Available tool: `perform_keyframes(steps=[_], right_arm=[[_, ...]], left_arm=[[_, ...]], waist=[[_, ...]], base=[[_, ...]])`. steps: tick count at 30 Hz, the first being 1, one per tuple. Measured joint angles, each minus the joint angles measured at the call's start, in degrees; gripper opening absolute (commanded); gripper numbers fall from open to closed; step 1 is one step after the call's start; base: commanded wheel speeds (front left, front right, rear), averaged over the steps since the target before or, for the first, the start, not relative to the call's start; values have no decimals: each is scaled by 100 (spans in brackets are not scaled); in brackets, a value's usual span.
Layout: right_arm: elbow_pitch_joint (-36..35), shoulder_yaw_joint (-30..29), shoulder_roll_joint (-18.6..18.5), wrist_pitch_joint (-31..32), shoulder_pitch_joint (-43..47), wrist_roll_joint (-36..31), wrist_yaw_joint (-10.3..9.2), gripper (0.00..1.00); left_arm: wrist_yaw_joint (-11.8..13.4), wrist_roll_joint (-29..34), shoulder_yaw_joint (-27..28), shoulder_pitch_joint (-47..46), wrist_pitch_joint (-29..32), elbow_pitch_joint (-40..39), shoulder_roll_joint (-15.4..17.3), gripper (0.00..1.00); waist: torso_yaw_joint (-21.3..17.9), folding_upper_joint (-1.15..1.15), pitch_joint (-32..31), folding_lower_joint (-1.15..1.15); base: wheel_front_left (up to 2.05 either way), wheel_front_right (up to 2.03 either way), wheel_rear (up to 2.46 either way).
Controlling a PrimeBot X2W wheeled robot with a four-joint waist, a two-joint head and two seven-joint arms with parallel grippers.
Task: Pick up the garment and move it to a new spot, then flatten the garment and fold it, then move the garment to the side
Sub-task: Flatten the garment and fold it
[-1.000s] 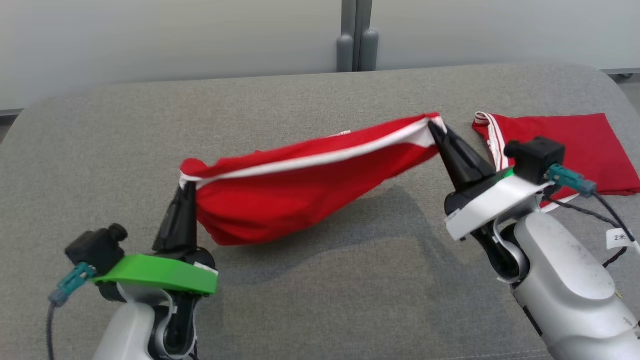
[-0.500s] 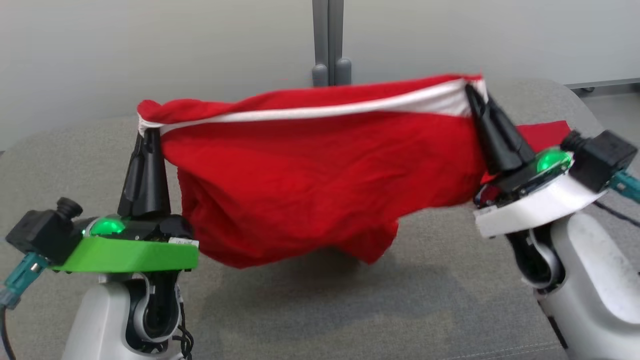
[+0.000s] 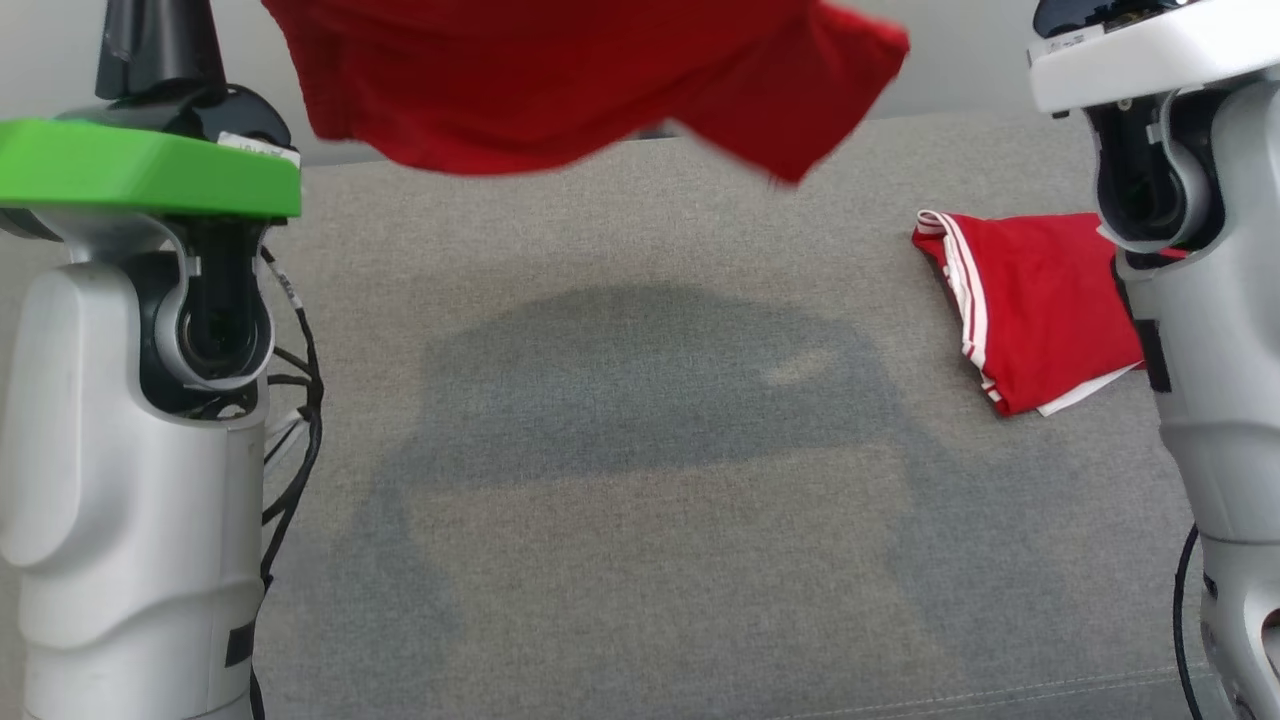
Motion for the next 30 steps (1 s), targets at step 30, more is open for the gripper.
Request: perform_keyframes(steps=[30], right_arm=[[1503,1235,325,-107,3573,286,250,0]], left_arm=[[-722,-272,-430,2975,-662,2271,-21,0]], waist=[[-152,0,446,0]], base=[[0,0,0]])
